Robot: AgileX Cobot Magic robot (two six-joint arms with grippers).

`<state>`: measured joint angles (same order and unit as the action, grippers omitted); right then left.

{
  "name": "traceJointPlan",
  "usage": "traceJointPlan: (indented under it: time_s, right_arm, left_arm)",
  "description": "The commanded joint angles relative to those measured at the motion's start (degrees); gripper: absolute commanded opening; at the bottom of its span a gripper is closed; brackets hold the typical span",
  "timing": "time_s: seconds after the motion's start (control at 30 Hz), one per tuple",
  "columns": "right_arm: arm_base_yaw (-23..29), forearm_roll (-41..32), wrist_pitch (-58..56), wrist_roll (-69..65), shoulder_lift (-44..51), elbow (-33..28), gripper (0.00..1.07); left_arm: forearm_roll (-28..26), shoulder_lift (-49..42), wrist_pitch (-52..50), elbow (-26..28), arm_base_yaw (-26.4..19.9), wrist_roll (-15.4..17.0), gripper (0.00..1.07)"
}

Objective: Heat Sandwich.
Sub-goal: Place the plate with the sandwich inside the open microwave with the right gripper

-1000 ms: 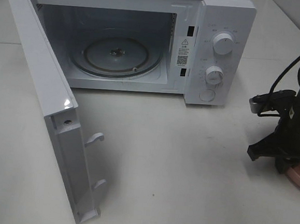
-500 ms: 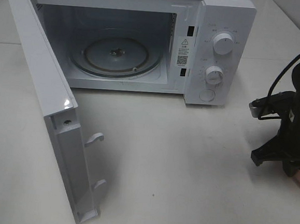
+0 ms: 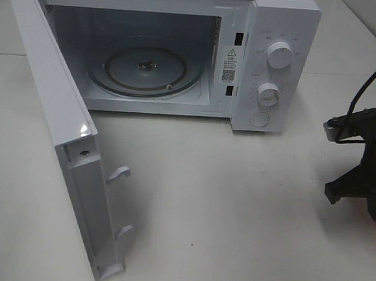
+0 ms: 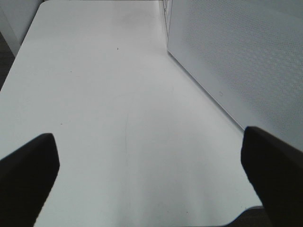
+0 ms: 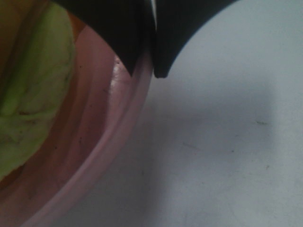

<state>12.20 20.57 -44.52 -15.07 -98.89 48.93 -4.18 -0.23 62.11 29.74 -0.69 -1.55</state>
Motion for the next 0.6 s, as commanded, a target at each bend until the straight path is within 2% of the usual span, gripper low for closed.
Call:
traceJointPlan:
  time_s: [0.03, 0.2, 0.6]
  right_arm:
    - [0.0, 0.8, -2.3, -0.5, 2.2, -0.1, 0.00]
    - [0.9, 1.1, -4.0, -0.7, 4.3, -0.1, 0.00]
    - [8.2, 1.4, -7.8, -0.7, 8.7, -0.1, 0.00]
  left_arm:
    - [0.1, -0.9, -0.7, -0.1, -0.1, 0.0, 1.00]
    - [0.1, -0.9, -0.7, -0.1, -0.1, 0.0, 1.00]
    - [0.1, -0.9, -0.7, -0.1, -0.1, 0.0, 1.00]
